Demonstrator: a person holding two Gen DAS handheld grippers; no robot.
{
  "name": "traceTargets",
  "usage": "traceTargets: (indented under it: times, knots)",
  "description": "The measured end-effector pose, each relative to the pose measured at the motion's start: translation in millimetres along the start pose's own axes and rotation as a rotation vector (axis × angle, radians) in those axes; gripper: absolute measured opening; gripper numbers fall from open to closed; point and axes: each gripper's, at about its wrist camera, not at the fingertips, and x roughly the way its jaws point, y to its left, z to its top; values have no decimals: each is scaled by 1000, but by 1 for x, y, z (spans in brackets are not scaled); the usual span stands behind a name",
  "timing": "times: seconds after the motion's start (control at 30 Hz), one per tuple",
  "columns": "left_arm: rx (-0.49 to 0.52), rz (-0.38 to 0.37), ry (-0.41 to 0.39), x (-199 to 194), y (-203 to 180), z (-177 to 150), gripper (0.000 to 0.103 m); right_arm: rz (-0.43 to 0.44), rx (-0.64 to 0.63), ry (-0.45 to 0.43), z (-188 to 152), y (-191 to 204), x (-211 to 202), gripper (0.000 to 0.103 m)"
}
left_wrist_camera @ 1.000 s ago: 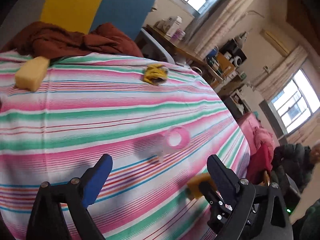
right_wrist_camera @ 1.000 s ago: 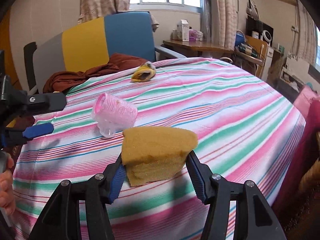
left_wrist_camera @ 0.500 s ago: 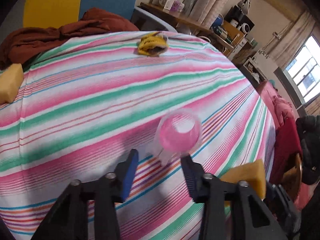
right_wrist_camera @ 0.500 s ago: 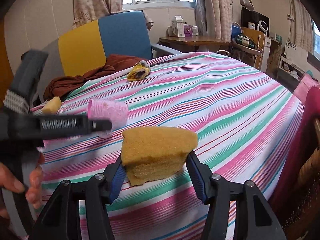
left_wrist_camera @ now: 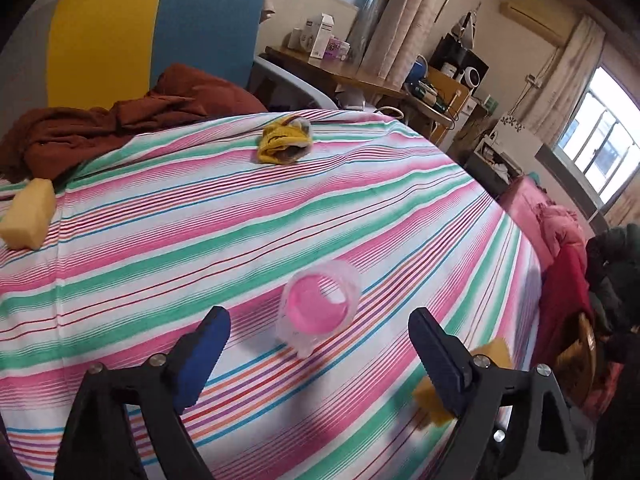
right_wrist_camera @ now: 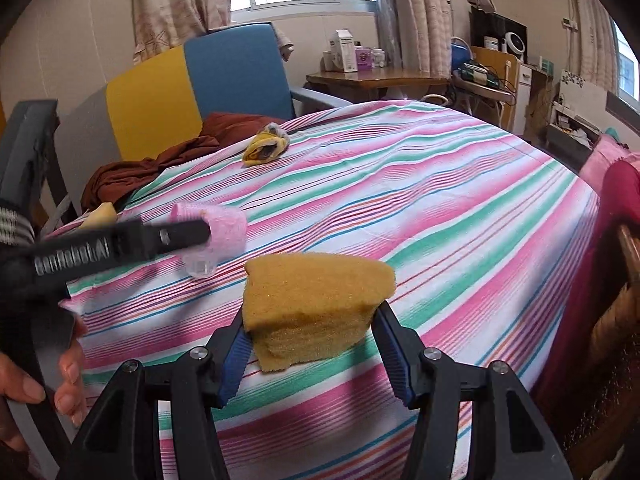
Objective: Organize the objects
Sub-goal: 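Carry the pink roller in the left tool and the sponge in the right tool toward the tray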
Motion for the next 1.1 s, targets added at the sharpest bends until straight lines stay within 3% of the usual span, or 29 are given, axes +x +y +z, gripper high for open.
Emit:
traceTargets:
  times: [0.1, 0.17, 0.23, 0.3, 0.47, 0.63, 0.83, 1.1]
  knots:
    - [-10, 19, 46, 17, -5, 11, 91, -3, 22, 2, 0, -6, -1, 59]
    - [-15, 16, 65, 27, -6, 14, 81, 2, 30, 2, 0, -7, -1, 59]
    - [7, 9, 101, 36, -9, 14, 49, 0, 27, 2, 1, -7, -1, 59]
    - [18, 9, 136, 46, -9, 12, 37, 0, 27, 1, 1, -7, 0, 59]
    - [-6, -16, 90, 35, 0, 3, 37, 3, 44, 6, 3, -8, -1, 59]
    - [-18, 9, 18, 6, 10, -11, 37, -20, 84, 12, 12, -15, -6, 59]
    - [-38, 18, -14, -26, 21, -26, 37, -21, 102, 18, 15, -19, -7, 59]
    - [-31, 32, -91, -85, 35, -43, 37, 6, 30, -9, 20, 11, -23, 59]
